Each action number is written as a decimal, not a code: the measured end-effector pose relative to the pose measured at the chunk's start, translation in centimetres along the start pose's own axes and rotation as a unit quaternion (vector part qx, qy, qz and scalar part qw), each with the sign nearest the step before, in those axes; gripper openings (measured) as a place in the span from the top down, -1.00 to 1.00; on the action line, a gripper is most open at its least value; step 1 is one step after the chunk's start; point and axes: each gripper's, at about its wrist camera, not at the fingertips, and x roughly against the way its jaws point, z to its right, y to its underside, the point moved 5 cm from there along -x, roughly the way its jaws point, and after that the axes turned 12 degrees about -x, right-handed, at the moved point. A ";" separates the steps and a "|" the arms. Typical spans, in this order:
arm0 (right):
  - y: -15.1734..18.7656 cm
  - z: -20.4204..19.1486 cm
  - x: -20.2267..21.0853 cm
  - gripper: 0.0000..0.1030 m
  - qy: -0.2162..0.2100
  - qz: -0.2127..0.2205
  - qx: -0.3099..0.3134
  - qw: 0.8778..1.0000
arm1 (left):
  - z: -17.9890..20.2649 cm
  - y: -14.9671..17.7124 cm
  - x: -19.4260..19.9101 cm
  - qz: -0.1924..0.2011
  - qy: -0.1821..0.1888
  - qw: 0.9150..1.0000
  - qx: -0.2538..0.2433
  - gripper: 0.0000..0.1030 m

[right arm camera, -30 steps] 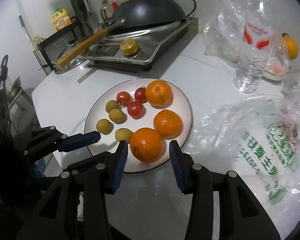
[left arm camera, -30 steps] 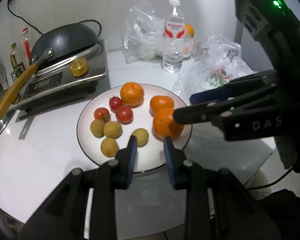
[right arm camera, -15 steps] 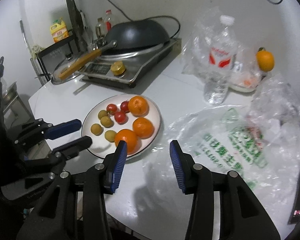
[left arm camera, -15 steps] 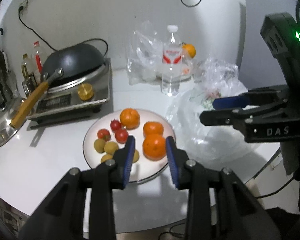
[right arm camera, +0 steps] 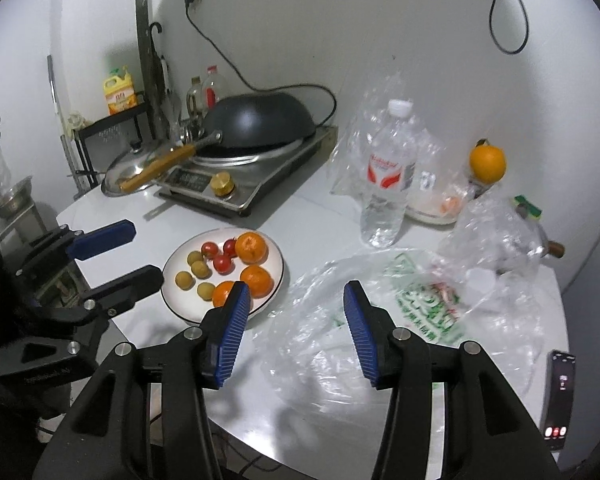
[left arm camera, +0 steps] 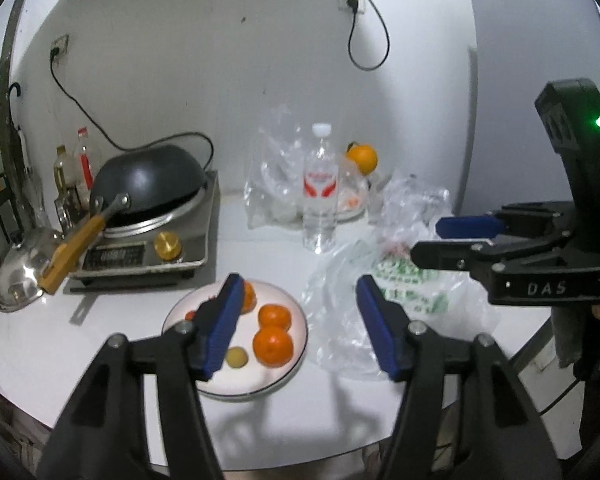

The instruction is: Organize fruits

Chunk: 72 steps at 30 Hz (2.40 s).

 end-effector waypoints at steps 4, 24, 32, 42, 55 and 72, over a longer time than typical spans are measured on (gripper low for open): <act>-0.8 0.4 2.1 0.00 0.004 0.025 0.007 1.000 | 0.5 -1.3 1.0 0.015 -0.008 1.000 -0.005 -0.23; -5.2 0.3 10.7 -0.14 0.001 0.135 0.033 0.990 | 1.0 -8.6 7.6 0.095 -0.083 0.992 -0.013 -0.78; -6.3 0.3 13.2 -0.14 0.001 0.166 0.033 0.986 | 1.7 -10.4 9.3 0.118 -0.099 0.988 -0.024 -0.89; -8.1 -0.1 16.9 -0.17 -0.010 0.223 0.020 0.975 | 1.1 -12.9 11.3 0.147 -0.135 0.980 -0.002 -0.94; -9.1 -0.2 19.1 -0.28 -0.012 0.257 0.026 0.966 | 0.8 -14.6 12.9 0.157 -0.152 0.976 0.005 -0.94; -9.5 0.6 18.5 -0.29 0.004 0.252 0.013 0.968 | 0.5 -14.9 13.0 0.173 -0.163 0.971 0.005 -0.94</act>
